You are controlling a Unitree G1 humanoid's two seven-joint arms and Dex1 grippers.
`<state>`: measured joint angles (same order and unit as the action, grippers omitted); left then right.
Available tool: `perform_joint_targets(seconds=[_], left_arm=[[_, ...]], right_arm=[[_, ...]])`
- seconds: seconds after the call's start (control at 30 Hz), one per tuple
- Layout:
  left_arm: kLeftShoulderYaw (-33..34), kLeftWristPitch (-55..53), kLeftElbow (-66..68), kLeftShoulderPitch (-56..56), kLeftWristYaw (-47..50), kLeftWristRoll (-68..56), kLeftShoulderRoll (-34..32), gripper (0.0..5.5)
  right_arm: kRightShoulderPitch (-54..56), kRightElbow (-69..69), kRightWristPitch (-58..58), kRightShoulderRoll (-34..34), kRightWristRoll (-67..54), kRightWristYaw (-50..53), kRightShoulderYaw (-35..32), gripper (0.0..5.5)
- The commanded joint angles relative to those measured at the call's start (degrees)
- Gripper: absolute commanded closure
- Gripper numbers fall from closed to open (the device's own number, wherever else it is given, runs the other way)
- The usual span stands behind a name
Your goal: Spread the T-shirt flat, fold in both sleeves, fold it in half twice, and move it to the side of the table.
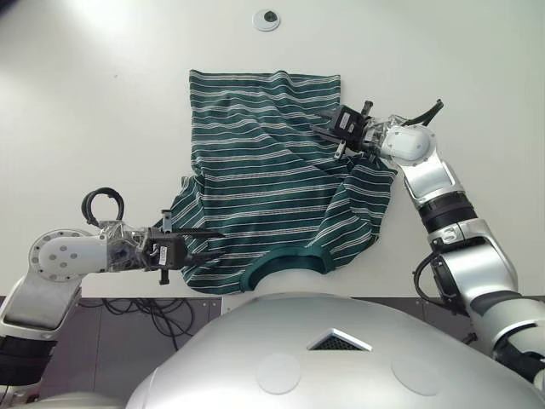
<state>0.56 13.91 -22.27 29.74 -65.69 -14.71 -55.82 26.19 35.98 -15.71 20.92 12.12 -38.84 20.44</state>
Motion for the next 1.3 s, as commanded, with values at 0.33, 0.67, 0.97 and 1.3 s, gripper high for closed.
perform_joint_targets(seconds=[0.33, 0.67, 0.97, 1.3], left_arm=[[4.59, -1.51, 3.80, -1.42, 9.99, -2.88, 9.22, 4.15], [15.19, -19.38, 7.62, 6.28, 20.54, -13.22, 17.22, 4.15], [13.42, -32.84, 5.91, 8.55, 21.33, -15.65, 18.74, 3.72], [11.66, -41.10, 4.86, 4.65, 24.62, -17.53, 21.18, 4.41]], right_arm=[[15.60, 28.44, -13.21, 0.09, 8.84, 17.94, 1.37, 4.31], [7.33, 10.73, -30.93, 6.29, 5.80, 28.93, -6.21, 4.31], [-1.05, -6.65, -25.15, 8.40, 1.24, 23.51, -9.80, 4.28], [-4.86, -12.44, -20.69, 8.30, -0.46, 19.23, -11.63, 4.28]])
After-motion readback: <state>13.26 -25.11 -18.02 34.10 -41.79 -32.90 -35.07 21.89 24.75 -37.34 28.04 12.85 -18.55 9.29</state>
